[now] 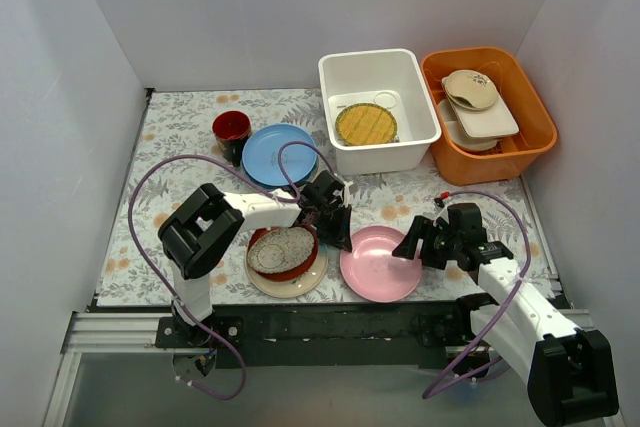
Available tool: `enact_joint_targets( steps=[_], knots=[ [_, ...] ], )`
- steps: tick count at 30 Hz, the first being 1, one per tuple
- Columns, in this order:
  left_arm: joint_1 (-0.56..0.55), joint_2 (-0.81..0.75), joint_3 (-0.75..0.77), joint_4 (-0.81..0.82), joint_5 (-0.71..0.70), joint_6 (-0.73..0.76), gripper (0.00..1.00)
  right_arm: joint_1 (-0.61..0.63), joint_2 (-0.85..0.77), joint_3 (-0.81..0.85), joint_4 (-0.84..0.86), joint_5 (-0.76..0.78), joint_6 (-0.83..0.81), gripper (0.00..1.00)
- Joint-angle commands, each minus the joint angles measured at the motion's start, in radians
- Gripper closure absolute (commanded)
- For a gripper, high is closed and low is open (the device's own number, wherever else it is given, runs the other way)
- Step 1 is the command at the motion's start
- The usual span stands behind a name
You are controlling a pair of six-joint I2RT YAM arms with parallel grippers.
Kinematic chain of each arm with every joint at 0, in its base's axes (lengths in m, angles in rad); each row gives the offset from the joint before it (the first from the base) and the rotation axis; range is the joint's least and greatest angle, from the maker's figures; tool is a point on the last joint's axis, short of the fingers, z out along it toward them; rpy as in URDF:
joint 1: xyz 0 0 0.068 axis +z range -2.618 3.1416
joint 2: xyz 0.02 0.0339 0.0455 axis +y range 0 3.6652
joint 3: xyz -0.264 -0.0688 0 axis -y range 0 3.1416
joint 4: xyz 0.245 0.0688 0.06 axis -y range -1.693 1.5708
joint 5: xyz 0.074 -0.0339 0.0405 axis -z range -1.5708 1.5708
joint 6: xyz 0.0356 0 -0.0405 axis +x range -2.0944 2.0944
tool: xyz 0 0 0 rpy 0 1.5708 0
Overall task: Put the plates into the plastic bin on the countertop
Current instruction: Pick up the plate from the corner of the board.
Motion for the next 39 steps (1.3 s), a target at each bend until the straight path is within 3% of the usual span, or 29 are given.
enact_joint_targets(
  steps=[1, 11, 26, 39],
  knots=[
    [-0.055, -0.028, -0.002, 0.013, -0.050, -0.029, 1.00, 0.026, 0.017, -0.050, 0.073, -0.116, 0.050, 0.25],
    [-0.053, -0.161, -0.016, -0.033, -0.175, -0.036, 1.00, 0.024, 0.011, -0.059, 0.103, -0.142, 0.064, 0.24],
    [-0.010, -0.301, -0.049, -0.042, -0.193, -0.055, 1.00, 0.026, -0.040, -0.067, 0.134, -0.179, 0.079, 0.24],
    [0.016, -0.358, -0.069, -0.046, -0.183, -0.048, 1.00, 0.026, -0.157, -0.097, 0.286, -0.271, 0.189, 0.25]
  ],
)
